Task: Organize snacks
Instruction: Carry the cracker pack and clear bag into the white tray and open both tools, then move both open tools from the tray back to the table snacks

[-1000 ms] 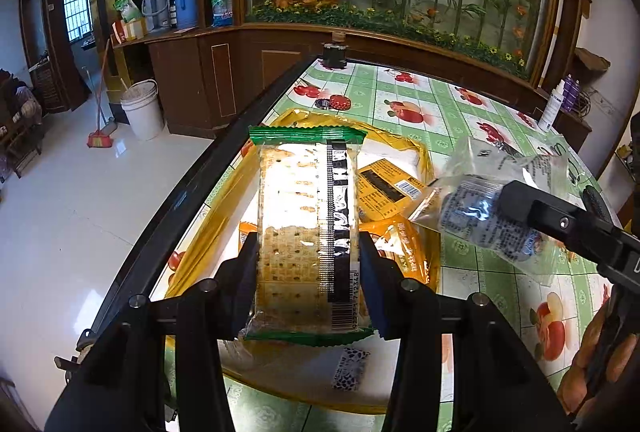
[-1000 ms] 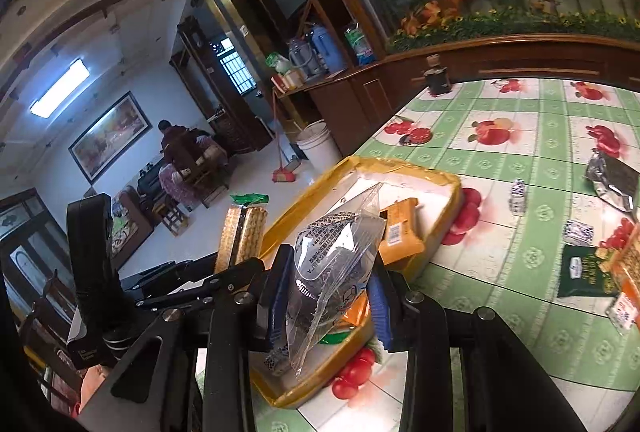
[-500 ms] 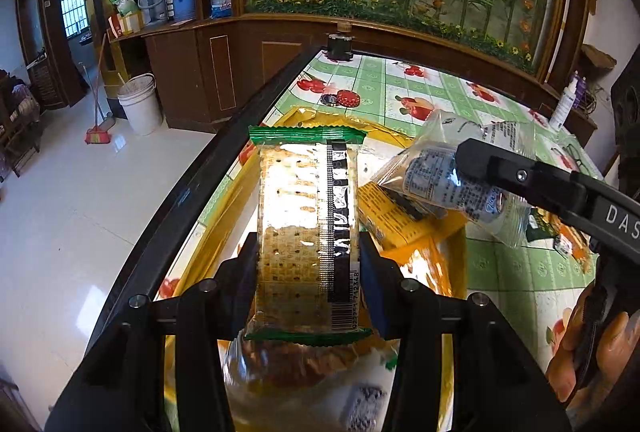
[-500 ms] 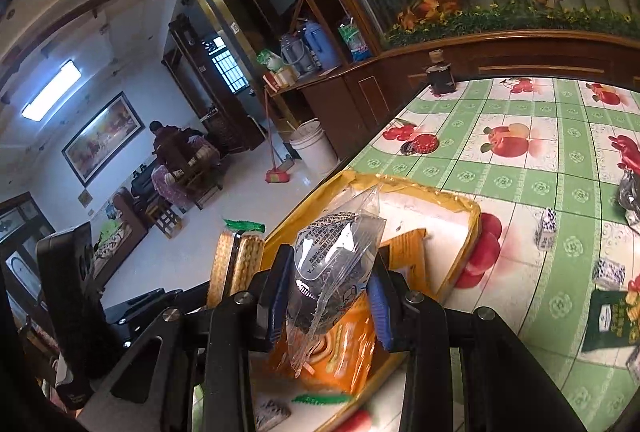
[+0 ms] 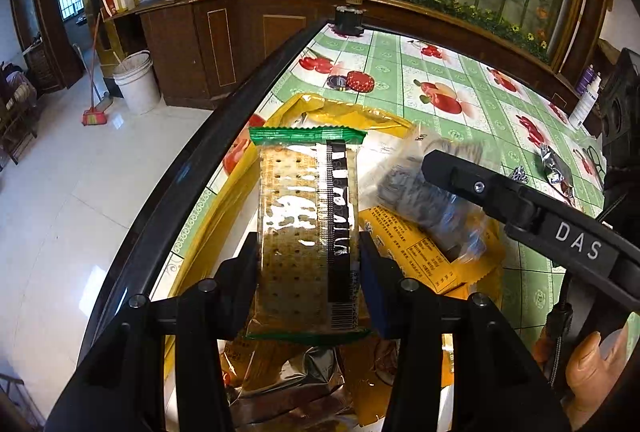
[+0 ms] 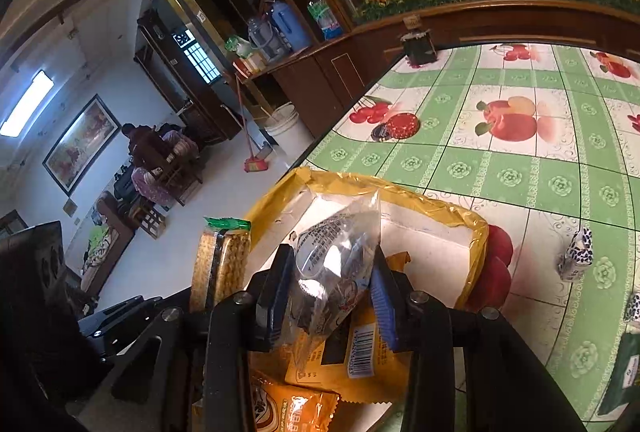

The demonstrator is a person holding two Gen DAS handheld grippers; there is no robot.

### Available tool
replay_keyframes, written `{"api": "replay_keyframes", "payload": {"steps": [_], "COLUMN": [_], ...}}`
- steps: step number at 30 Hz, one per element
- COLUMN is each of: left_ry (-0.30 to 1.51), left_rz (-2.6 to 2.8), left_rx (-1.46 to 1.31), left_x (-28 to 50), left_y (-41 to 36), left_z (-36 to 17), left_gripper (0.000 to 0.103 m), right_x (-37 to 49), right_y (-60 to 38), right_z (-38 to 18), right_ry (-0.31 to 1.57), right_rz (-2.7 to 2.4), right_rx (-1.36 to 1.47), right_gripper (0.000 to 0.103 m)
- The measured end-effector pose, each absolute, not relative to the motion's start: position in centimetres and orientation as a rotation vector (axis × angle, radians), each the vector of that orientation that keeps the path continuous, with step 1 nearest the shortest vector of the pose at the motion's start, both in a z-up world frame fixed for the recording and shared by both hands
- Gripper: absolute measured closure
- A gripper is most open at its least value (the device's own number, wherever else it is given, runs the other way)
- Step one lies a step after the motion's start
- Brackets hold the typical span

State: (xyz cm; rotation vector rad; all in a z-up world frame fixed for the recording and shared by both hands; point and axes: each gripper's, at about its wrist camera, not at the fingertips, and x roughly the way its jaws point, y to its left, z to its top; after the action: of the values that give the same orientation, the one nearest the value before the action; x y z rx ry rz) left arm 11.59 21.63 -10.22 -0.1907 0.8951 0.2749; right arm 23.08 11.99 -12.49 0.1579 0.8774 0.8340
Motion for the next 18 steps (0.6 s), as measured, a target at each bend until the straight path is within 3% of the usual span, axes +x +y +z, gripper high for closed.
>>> {"api": "replay_keyframes", "payload": {"steps": [3,5,11,14,18], "left_ry": [0.885,0.871,0.794,0.774,0.773], "left_rz": [0.302,0.316,0.345,0.356,0.343], "left_rx": [-0.176,-0.172,-0.128,-0.121,-0.132], "left_x": [11.4,10.9,9.3,8.7,8.4], "left_y": [21.5,21.4,20.5,20.0,19.4], "left_z": [-10.0,-9.6,-8.0,-7.6,-7.5], "left_gripper": [0.056,0.043,0.039,0.027,0.027], "right_x": [22.8,22.6,21.2,20.4,19.1], "right_y": [11.6,11.0,8.3,6.7,4.9], "right_z": [-12.3,-12.0,-10.8,-10.2,-9.7], "right_ry": [0.875,0.865,0.829,0.815,0.801], "right_rz": [0.815,0.808,0.803,0.798,0.782], "right_rx": [0.147,0.154,0.198,0.225,0.233], "right_gripper": [0.050,0.038,0.033,0.032,0.030]}}
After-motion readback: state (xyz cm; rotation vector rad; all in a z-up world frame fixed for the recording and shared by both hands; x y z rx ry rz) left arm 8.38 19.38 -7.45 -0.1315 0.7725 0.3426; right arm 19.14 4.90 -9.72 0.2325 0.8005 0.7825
